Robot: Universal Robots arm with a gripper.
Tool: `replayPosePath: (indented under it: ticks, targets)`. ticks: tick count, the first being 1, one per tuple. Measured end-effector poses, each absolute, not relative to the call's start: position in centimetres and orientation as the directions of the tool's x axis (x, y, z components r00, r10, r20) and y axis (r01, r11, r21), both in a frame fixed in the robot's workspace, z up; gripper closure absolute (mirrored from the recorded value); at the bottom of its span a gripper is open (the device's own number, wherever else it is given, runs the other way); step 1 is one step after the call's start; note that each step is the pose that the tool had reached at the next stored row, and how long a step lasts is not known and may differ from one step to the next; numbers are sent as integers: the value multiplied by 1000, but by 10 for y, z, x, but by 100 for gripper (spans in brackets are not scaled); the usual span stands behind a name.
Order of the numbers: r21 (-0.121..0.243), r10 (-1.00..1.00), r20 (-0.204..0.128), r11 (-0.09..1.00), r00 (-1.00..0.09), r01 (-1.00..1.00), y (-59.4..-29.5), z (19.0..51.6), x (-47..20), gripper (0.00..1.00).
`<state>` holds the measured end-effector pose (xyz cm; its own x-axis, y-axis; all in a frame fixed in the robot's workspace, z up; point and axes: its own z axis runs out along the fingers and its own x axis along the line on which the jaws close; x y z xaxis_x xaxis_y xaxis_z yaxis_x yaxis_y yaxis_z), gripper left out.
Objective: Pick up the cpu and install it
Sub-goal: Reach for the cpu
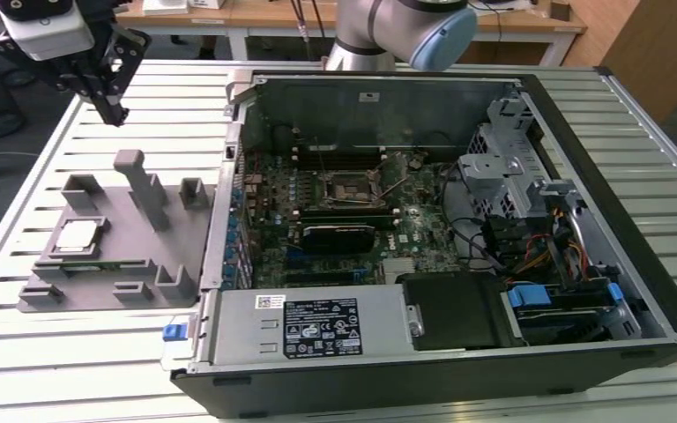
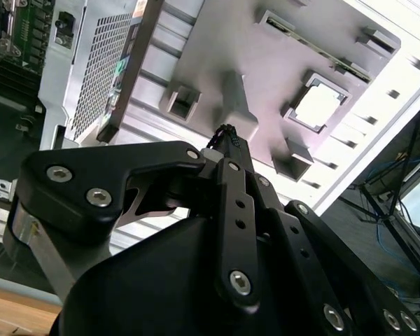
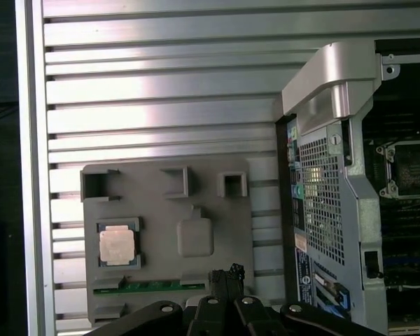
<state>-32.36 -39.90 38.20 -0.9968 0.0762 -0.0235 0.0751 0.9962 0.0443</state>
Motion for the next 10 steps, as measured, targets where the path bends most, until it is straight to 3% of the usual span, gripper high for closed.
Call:
replayPosePath:
  ticks: [10]
  targets:
    - [44, 76, -24, 996, -997, 75, -399, 381, -334, 89]
